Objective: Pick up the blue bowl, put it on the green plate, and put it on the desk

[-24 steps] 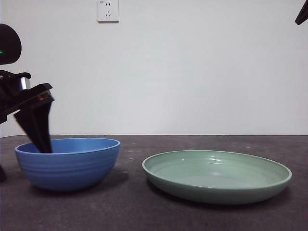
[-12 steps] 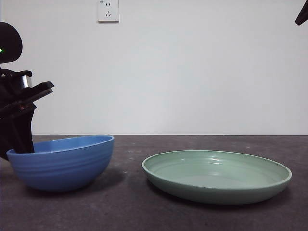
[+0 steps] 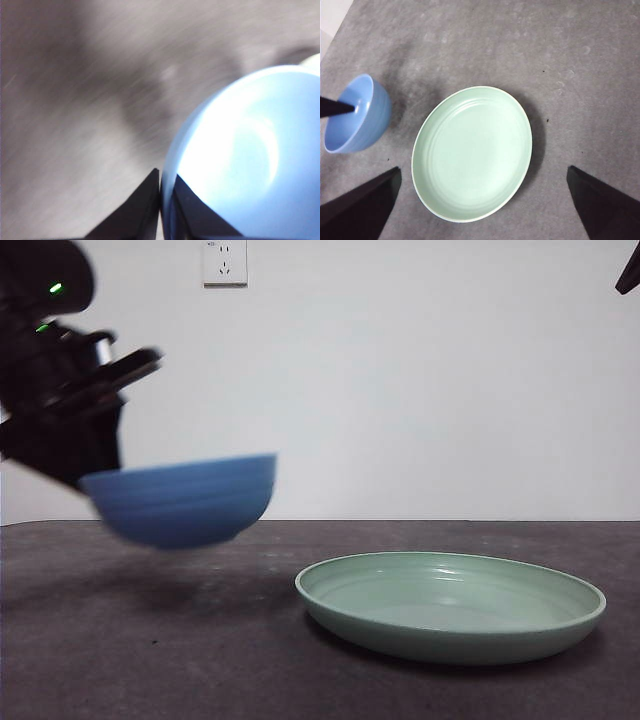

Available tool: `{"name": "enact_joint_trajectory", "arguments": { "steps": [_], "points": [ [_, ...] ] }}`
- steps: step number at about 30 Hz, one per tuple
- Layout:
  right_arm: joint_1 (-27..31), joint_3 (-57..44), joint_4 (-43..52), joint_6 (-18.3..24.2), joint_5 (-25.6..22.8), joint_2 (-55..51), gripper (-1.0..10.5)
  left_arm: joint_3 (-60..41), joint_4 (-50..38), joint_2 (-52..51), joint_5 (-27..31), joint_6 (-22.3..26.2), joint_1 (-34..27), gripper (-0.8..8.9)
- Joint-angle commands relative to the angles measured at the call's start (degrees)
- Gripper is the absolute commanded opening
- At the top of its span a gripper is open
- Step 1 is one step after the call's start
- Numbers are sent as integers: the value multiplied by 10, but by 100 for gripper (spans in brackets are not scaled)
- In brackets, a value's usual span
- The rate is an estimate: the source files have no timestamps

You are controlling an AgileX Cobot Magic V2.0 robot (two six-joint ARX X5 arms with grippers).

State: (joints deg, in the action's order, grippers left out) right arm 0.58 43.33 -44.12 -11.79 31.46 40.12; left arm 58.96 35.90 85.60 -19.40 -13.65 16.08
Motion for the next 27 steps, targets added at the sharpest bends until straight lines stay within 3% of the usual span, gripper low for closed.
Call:
{"name": "enact_joint_trajectory", "arguments": {
  "steps": [1,13,20,24,27],
  "points": [
    [-1,7,4,7,1,2,652,62,11,30,3,-3,28,23],
    [-1,7,16,7,0,2,652,262,34,190,4,-3,169,23],
    [-1,7,16,18,0,2,652,279,28,244,6,-3,228,23],
    [-1,7,16,18,0,2,652,279,17,262,79,16,266,23],
    [-1,7,16,18,0,2,652,279,10,264,84,25,285,23]
  ]
}}
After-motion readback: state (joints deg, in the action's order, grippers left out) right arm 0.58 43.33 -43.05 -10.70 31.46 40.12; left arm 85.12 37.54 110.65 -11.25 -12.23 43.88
